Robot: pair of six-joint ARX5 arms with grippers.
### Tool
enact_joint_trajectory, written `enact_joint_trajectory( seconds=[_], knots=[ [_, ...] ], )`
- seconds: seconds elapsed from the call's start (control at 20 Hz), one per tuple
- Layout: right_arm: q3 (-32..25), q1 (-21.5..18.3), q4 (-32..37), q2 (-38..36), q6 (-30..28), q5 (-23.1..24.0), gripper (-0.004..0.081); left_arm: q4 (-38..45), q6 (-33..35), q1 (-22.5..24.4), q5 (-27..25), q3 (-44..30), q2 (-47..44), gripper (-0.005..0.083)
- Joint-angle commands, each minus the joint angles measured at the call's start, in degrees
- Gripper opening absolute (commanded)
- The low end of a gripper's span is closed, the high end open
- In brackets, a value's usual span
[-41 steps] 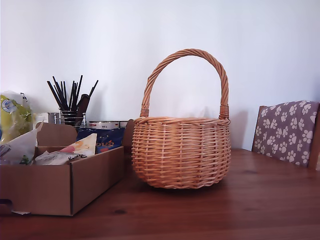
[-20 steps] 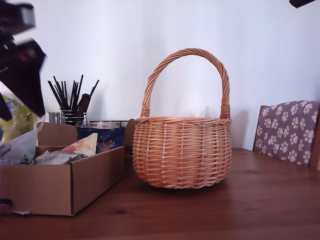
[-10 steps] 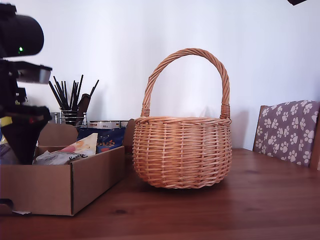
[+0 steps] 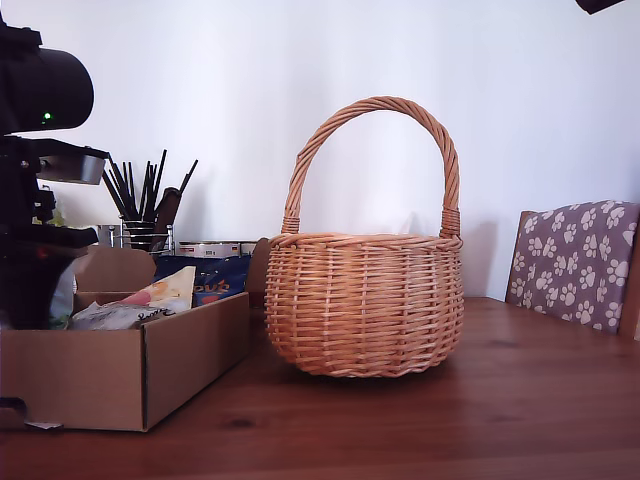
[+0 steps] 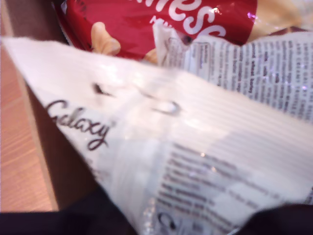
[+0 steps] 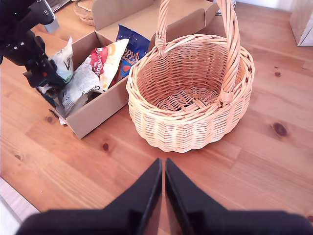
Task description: Move the bags of Easter eggs from the cardboard box on the left into the woven basket on the right side.
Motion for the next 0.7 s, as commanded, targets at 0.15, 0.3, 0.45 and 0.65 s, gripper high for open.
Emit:
enact_joint_trajectory(
  seconds=[0.15, 0.3, 0.45, 0.65],
  knots=[
    [0.1, 0.0, 0.2, -0.3, -0.1, -0.3, -0.0013, -2.3, 1.0, 0.0, 0.0, 3.4, 0.0, 0.0041],
    [0.1, 0.0, 0.2, -0.3, -0.1, -0.3, -0.0013, -5.1, 1.2, 0.0, 1.8, 5.9, -2.1, 0.0041],
    [0.1, 0.0, 0.2, -0.3, -0.1, -0.3, -0.0013, -4.5, 1.2, 0.0, 6.8, 8.2, -6.2, 0.0041],
    [0.1, 0.0, 0.6, -0.3, -0.1, -0.2, -0.0013, -1.5, -1.1, -1.2, 22.3, 10.1, -10.1, 0.0041]
  ],
)
